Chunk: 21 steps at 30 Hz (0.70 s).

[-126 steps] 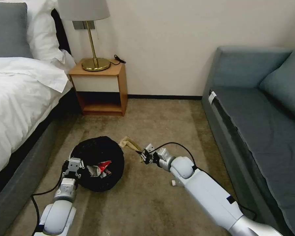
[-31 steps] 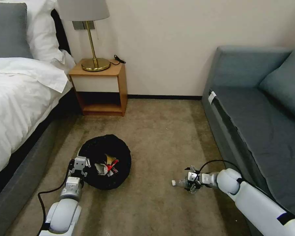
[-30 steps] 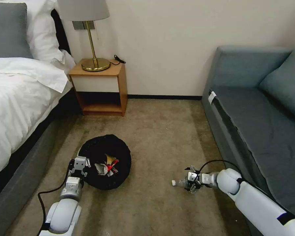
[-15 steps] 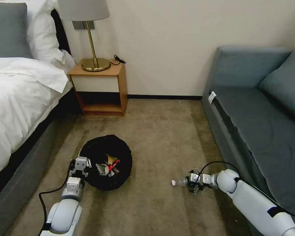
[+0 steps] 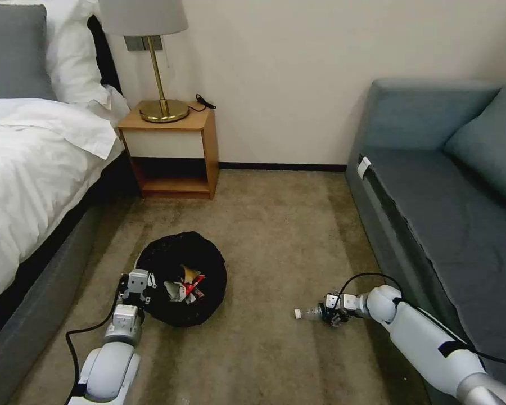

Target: Pick up the trash bin, then pick up the garbage on the floor and place it into the trash bin.

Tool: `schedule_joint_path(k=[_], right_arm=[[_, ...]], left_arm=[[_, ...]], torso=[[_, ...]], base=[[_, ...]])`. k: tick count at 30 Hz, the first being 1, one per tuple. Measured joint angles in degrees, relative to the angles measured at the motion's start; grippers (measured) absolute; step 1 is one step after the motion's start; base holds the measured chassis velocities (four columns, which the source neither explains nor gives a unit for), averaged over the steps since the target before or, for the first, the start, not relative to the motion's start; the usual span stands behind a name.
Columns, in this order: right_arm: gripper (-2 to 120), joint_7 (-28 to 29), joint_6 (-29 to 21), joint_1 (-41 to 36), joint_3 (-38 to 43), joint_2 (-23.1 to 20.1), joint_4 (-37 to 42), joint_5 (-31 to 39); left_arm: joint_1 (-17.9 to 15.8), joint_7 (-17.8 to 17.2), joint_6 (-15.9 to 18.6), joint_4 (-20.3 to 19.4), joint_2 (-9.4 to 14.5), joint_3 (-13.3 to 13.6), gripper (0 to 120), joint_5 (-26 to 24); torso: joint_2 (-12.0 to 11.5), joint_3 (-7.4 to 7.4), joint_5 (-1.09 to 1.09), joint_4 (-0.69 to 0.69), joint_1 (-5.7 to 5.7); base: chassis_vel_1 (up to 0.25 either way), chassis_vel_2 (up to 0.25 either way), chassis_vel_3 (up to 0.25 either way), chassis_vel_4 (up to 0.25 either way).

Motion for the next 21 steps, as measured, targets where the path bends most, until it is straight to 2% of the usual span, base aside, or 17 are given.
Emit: schedule_joint_path(k=[3,6,10,21], right_arm=[[53,-0.08,0.16,-0.06,0.0,0.14,-0.06,-0.26],[39,-0.17,0.49,-0.21,0.1,0.17,-0.07,-0.44],[30,-0.27,0.73,-0.27,0.39,0.09,0.07,-0.44],[30,-0.96,1.14,-0.63,2.19,-0.43,3.24,1.86]], left_arm=[[-0.04,0.05,-0.08,0.13,-0.16,0.09,2,0.01],[-0.19,0.11,-0.13,0.26,-0.27,0.16,2,0.09],[-0.24,0.17,-0.14,0.27,-0.34,0.22,2,0.17],[0.01,0.26,-0.39,0.18,-0.42,0.29,2,0.52]], torso=[[0.0,0.0,-0.01,0.0,0.0],[0.0,0.0,-0.01,0.0,0.0],[0.0,0.0,-0.01,0.0,0.0],[0.0,0.0,0.0,-0.01,0.0]], base=[[0.0,0.0,0.0,0.0],[0.0,0.0,0.0,0.0],[0.0,0.0,0.0,0.0],[0.0,0.0,0.0,0.0]])
